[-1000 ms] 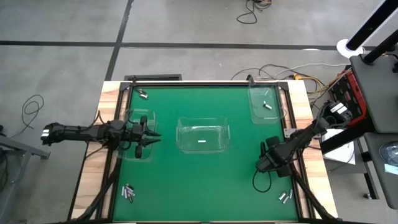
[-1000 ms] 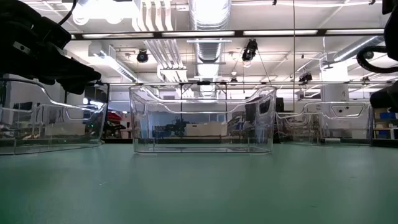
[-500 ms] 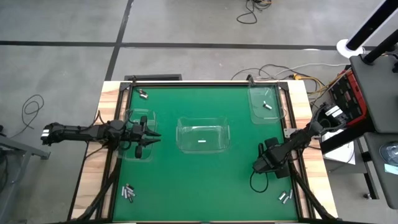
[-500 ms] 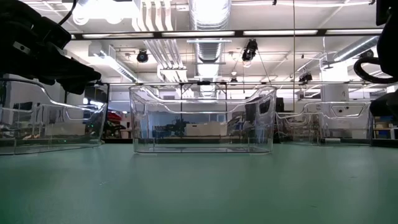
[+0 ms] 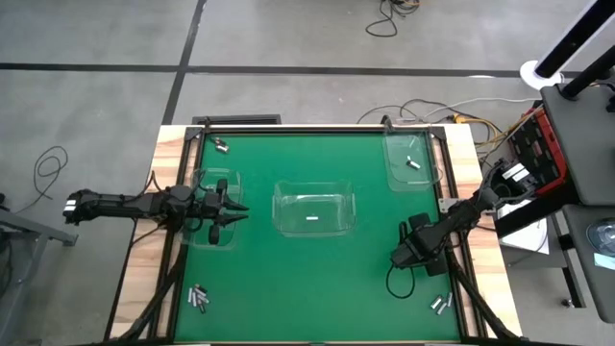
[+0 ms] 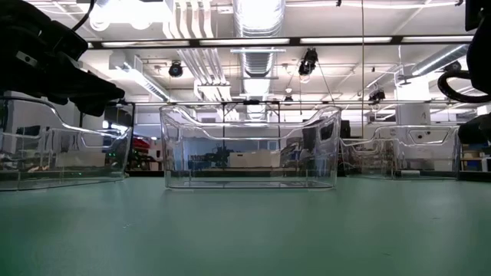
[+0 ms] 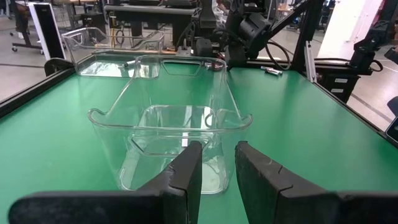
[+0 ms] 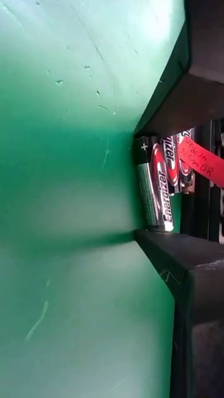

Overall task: Sort batteries
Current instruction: Put the silver battery into the top transparent bin

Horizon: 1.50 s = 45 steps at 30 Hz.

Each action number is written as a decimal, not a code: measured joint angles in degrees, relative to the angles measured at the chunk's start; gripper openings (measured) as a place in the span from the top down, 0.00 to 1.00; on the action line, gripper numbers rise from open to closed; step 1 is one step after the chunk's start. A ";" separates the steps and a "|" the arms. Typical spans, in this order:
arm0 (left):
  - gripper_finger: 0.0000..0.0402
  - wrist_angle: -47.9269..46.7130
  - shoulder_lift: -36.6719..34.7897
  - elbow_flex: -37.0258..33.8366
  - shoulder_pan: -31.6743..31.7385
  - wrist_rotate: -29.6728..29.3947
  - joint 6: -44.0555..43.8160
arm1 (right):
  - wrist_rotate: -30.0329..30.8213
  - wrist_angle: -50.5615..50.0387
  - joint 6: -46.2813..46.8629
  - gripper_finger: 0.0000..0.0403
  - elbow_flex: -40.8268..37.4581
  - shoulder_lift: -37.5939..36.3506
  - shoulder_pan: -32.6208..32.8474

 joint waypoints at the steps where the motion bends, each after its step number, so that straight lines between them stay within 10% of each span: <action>1: 0.81 0.00 0.01 0.00 0.00 0.00 0.00 | 0.24 -0.04 -0.85 0.42 0.51 0.07 0.00; 17: 0.81 0.00 0.01 0.00 0.01 0.00 0.00 | 2.50 6.35 1.00 0.40 10.88 0.13 -0.02; 35: 0.81 0.00 0.00 0.00 0.01 0.00 0.00 | 0.57 1.85 51.62 0.40 2.02 -17.05 -1.06; 45: 0.81 0.00 0.02 0.02 0.02 0.00 0.00 | -1.90 7.98 62.33 0.49 -3.87 -18.87 -2.52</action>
